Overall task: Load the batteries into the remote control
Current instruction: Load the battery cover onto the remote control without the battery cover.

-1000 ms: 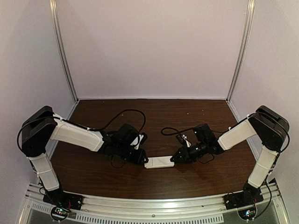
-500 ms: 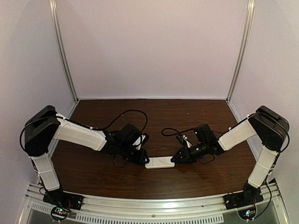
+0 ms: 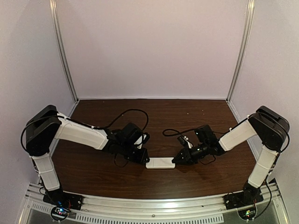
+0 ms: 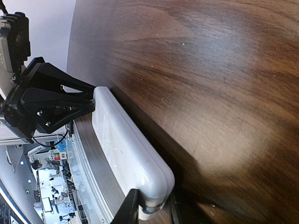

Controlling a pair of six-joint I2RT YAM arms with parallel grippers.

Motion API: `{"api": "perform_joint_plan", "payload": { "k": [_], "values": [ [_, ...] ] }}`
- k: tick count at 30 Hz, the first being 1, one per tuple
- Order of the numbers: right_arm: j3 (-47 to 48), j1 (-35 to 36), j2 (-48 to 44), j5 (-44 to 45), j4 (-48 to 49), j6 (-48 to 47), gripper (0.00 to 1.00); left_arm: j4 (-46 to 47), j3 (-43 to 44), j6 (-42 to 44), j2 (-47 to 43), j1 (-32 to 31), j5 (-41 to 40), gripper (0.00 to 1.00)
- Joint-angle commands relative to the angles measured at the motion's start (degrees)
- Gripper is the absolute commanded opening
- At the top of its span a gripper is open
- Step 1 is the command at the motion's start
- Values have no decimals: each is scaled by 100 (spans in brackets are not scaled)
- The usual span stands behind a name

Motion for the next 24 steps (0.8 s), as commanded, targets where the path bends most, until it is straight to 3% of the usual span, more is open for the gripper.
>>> {"api": "perform_joint_plan", "payload": {
  "k": [1, 14, 24],
  "values": [
    [-137, 122, 201, 111, -113, -99, 17, 256, 9, -18, 498, -266, 510, 17],
    [-82, 215, 360, -16, 241, 176, 15, 901, -16, -192, 640, -394, 1221, 15],
    [-376, 57, 223, 124, 168, 160, 19, 263, -305, -505, 170, -295, 541, 22]
  ]
}}
